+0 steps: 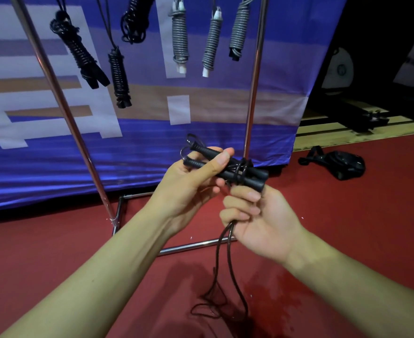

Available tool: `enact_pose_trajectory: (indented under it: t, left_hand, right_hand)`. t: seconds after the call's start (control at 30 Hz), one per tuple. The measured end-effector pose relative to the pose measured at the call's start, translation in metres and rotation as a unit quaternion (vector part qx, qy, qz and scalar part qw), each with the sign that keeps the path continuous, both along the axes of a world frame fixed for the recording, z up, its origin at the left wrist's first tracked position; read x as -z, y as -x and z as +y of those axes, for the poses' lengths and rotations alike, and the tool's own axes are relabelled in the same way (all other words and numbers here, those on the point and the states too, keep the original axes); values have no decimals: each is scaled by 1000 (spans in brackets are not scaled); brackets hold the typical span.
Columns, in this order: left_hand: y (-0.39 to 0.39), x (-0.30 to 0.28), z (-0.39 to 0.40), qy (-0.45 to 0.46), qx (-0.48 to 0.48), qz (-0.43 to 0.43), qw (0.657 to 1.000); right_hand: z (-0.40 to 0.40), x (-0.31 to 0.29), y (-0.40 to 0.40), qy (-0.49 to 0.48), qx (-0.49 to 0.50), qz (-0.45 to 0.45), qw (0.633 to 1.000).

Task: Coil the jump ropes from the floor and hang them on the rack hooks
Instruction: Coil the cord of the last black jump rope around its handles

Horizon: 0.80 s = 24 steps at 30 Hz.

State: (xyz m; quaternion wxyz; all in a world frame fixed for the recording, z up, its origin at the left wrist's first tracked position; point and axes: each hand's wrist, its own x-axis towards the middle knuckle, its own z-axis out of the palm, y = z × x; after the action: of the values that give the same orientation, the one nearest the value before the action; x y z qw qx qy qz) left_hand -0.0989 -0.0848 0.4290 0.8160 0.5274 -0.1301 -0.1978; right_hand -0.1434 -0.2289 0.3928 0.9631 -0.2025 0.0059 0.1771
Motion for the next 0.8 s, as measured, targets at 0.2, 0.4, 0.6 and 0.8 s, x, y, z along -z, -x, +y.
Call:
enact_pose_trajectory:
  t: [0.2,0.4,0.6,0.8]
  left_hand:
    - [5,-11,7,-65,35,-48,996]
    - [-1,-15,18,-142,12,-104,984]
    - [-7,-11,22,-146,36,-74,986]
    - [-9,-5,23,-191,44,-122,973]
  right_hand:
    - [-20,-5,-1,-62,15,-25,998]
    - [-26,8,-8,-84,-49,-19,995]
    - [-19,0,-9,59,28,-21,998]
    - [-17,-3,-10,209,62,16,976]
